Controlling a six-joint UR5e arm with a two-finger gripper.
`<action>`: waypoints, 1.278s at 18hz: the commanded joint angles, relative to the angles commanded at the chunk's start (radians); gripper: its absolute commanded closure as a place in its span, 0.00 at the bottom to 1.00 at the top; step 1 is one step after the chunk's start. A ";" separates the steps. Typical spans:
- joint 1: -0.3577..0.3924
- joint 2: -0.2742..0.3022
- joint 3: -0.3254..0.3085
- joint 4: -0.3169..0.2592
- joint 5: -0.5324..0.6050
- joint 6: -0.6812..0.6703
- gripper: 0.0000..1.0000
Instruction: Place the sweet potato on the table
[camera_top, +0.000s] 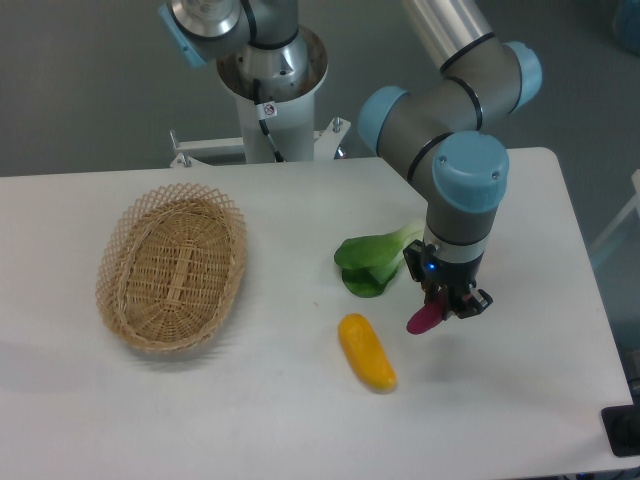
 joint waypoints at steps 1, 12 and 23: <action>0.000 0.000 0.000 0.000 0.005 0.000 0.85; -0.002 0.005 0.000 -0.005 0.005 0.000 0.85; -0.063 0.002 -0.008 -0.003 0.006 -0.035 0.84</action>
